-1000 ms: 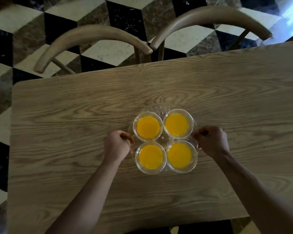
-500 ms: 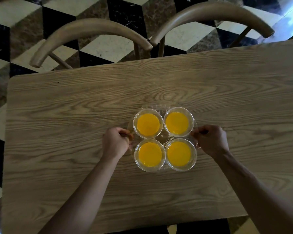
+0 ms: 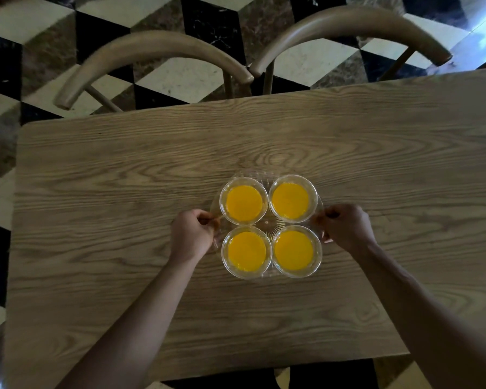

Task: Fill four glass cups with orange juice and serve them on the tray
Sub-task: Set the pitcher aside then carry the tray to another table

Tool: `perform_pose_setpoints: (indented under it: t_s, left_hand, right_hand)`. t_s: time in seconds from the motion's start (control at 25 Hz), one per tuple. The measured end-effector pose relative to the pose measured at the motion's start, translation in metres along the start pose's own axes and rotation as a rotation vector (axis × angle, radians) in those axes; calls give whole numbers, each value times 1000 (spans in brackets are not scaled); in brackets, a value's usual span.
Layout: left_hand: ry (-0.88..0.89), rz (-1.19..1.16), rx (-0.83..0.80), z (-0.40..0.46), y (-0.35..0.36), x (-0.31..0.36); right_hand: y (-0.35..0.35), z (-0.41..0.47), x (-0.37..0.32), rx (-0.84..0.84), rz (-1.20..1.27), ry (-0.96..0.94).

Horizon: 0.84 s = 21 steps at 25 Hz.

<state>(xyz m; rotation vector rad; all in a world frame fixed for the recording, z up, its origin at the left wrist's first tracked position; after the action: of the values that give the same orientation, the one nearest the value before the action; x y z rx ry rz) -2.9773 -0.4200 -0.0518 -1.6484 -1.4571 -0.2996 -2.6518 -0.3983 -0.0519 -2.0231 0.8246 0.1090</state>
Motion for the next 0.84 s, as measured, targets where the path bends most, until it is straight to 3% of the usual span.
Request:
perform_pose_setpoints:
  t_s: [0.64,0.84]
  left_hand:
    - [172,204,-34,-54,-38,53]
    - [176,281,-103,-79,-48,51]
  right_hand:
    - [-54,-26,-4,-191,-321,-376]
    - [-74,-43,-11,-224,-393,-382]
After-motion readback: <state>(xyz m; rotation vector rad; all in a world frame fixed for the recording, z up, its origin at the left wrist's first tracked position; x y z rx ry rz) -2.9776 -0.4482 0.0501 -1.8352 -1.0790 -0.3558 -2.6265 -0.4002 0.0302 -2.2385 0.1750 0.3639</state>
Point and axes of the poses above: each hand's wrist, its own z-axis towards the middle knuckle, its own y-axis out of the palm, x = y × z, the point moved 3 cm from there along z, towards the middle knuckle, and after that the axes turned 12 degrees about -z, right-handed, at the moved point
